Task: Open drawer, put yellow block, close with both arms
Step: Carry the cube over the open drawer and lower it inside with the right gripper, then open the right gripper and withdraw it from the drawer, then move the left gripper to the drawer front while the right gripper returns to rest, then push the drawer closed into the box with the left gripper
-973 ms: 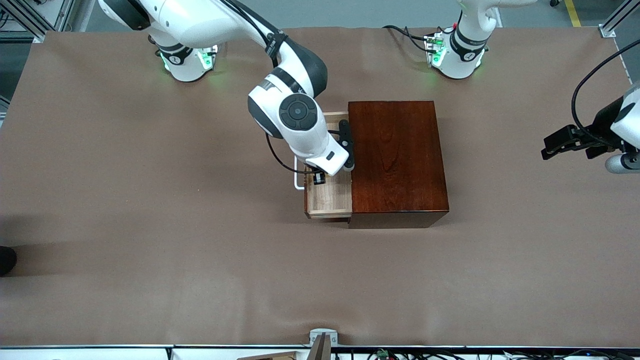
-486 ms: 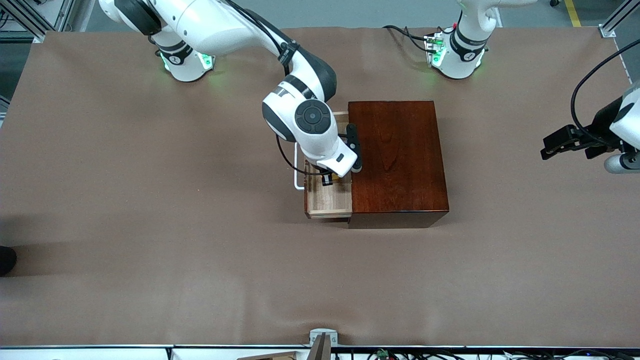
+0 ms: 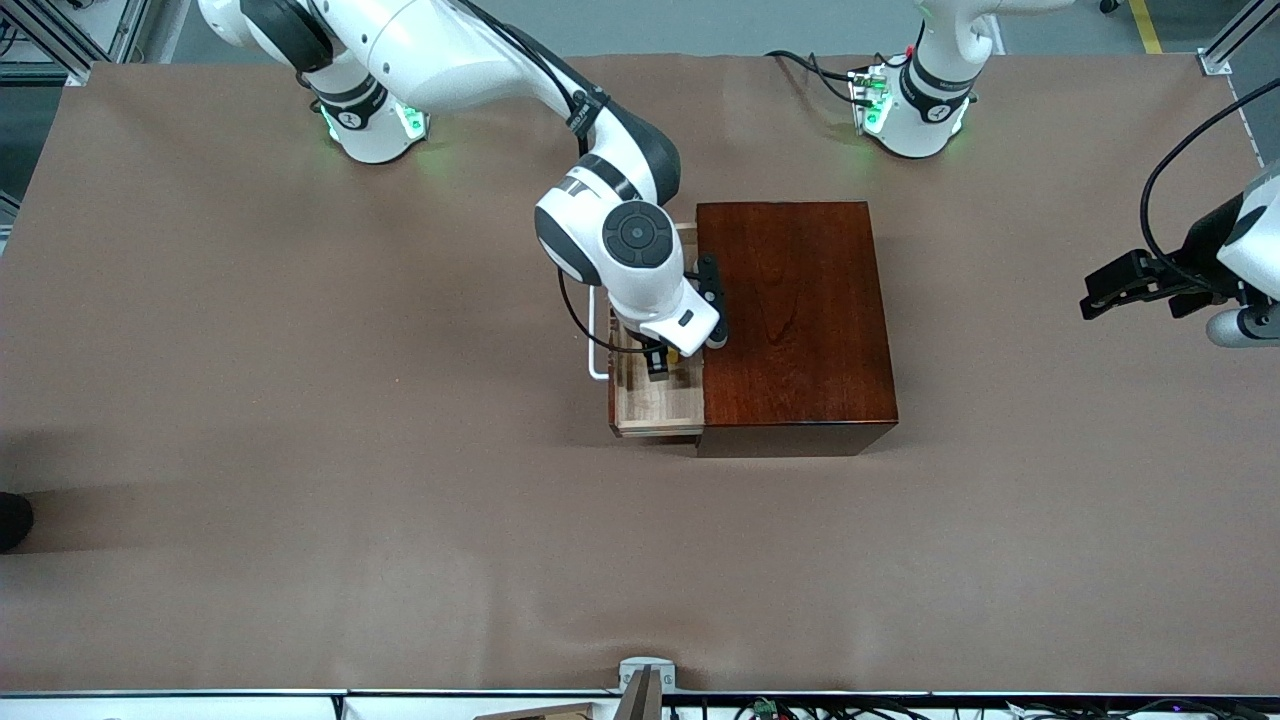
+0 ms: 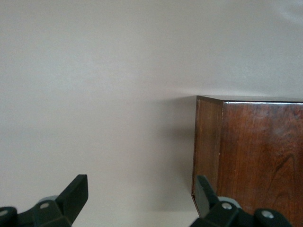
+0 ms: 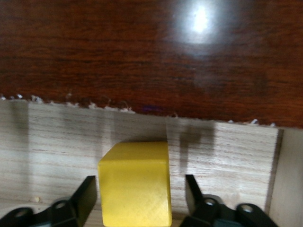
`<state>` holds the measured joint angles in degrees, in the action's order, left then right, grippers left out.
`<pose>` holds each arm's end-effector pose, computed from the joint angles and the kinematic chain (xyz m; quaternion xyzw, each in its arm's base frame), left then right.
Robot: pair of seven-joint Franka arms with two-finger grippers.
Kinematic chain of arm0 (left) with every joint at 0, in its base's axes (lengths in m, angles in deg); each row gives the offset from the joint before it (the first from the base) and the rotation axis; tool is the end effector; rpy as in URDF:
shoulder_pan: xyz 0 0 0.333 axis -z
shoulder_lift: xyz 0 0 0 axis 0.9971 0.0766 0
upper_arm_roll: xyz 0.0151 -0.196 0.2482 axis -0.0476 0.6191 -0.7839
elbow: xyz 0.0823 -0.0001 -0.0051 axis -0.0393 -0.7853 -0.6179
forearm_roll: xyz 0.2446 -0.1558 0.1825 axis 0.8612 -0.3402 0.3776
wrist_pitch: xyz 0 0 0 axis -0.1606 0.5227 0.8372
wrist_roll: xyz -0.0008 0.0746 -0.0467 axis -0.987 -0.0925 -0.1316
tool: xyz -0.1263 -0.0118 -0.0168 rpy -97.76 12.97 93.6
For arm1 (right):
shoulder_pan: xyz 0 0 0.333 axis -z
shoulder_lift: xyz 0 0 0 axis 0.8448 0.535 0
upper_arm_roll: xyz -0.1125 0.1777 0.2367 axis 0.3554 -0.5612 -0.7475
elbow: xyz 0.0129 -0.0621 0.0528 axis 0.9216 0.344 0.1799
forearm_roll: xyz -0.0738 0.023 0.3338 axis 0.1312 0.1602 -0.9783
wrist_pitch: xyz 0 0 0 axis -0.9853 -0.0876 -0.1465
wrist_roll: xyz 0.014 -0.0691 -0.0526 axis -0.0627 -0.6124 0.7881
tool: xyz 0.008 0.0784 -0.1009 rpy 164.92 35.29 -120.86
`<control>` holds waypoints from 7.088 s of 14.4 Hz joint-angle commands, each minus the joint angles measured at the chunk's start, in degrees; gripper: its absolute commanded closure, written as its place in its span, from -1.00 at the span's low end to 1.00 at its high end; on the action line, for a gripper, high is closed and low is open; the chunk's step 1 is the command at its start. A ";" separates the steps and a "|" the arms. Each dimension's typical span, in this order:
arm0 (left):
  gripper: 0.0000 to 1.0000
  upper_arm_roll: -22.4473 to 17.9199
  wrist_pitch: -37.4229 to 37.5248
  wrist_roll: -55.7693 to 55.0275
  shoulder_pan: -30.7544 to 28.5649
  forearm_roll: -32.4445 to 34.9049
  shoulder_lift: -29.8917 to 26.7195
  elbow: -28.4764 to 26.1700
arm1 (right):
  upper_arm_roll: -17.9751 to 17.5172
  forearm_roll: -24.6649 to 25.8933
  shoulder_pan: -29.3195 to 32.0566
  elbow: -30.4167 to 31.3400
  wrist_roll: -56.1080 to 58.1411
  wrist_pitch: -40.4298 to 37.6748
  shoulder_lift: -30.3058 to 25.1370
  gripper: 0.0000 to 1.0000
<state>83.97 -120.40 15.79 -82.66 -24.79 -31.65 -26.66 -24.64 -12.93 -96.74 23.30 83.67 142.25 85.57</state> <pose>0.5401 -0.0290 0.5919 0.9998 0.0078 0.0032 0.0167 0.4949 0.5013 0.3208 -0.6675 -0.7438 -0.0030 0.0349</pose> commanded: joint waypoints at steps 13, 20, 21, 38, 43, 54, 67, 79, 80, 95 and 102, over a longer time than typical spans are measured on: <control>-1.00 0.06 -1.28 -0.37 0.39 -0.26 -0.67 -1.10 | 0.66 0.88 7.96 -1.01 -1.03 -6.61 -12.12 -1.00; -1.00 0.15 -2.17 0.78 0.39 -0.09 -0.58 -0.66 | 1.54 0.88 21.85 0.65 -5.32 -7.05 -16.86 -1.00; -1.00 0.15 -2.17 1.12 0.39 -0.17 -0.40 -0.57 | 1.62 0.88 23.69 0.75 -7.42 -7.83 -17.66 -1.00; -1.00 19.89 -1.38 28.89 4.25 -7.47 4.85 3.80 | 10.41 -0.26 35.75 14.45 -37.83 -26.74 -40.68 -1.00; -1.00 22.21 -7.50 28.73 15.57 -7.21 14.70 10.24 | 13.05 -2.99 36.72 17.62 -44.27 -28.05 -43.68 -1.00; -1.00 16.87 -32.48 29.25 32.53 3.34 31.58 10.42 | 14.63 -2.99 36.01 17.09 -49.19 -31.31 -43.86 -1.00; -1.00 10.96 -35.04 31.45 39.15 6.06 35.63 9.80 | 14.63 -6.33 36.19 16.74 -48.67 -27.79 -42.63 -1.00; -1.00 10.87 -20.11 31.19 39.06 11.50 34.58 9.89 | 14.54 -7.29 36.10 15.95 -49.20 -27.00 -42.19 -1.00; -1.00 10.87 -19.14 31.19 38.97 12.65 34.58 9.89 | 14.54 -7.30 36.28 15.43 -49.19 -27.18 -42.19 -1.00; -1.00 7.97 -6.30 31.10 38.89 18.10 33.44 9.98 | 14.19 -7.21 35.22 15.42 -49.19 -27.53 -42.19 -1.00; -1.00 8.15 -3.75 30.14 38.98 18.90 33.52 10.15 | 14.19 -7.30 35.14 15.42 -49.19 -27.53 -42.19 -1.00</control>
<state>92.56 -127.35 47.28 -43.54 -7.22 3.44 -14.92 -10.60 -19.37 -61.34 39.23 35.30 115.37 43.62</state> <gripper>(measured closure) 0.000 0.000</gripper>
